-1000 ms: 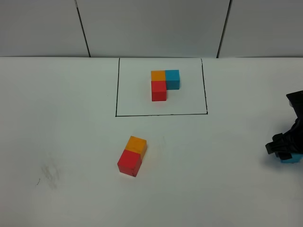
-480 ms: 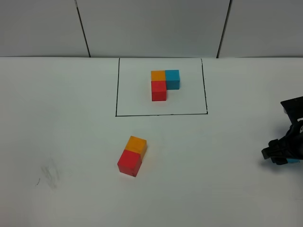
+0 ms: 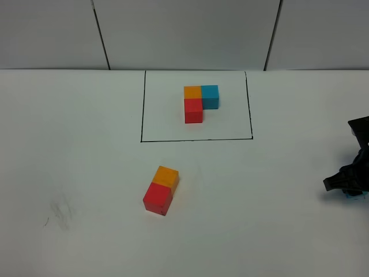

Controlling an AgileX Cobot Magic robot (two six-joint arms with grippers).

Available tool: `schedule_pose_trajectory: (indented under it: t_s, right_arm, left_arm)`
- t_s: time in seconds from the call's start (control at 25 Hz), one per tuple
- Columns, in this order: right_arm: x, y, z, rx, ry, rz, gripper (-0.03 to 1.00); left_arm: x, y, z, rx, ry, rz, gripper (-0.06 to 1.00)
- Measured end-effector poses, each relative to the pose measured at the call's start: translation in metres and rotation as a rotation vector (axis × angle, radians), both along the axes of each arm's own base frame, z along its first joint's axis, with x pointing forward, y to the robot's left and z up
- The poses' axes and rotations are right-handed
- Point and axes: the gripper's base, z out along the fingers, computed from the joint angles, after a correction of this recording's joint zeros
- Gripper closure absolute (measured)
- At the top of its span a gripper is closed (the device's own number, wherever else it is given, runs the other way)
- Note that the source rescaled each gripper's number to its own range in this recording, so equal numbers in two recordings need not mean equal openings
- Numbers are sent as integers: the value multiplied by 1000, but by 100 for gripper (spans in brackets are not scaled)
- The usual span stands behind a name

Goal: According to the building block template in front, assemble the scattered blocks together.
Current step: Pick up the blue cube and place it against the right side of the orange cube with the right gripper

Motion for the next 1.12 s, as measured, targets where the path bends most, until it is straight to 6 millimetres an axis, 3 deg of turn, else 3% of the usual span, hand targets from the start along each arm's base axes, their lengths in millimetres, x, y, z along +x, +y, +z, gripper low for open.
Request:
schedule_pose_trajectory:
  t_s: [0.6,1.12]
  right_arm:
    - [1,3,8,-20,-27,50,47]
    - [-8,30,114,-93,-201,215,47]
  left_arm:
    - [0,0,0,0,0,0,94]
    - [0,0,0,0,0,0,94]
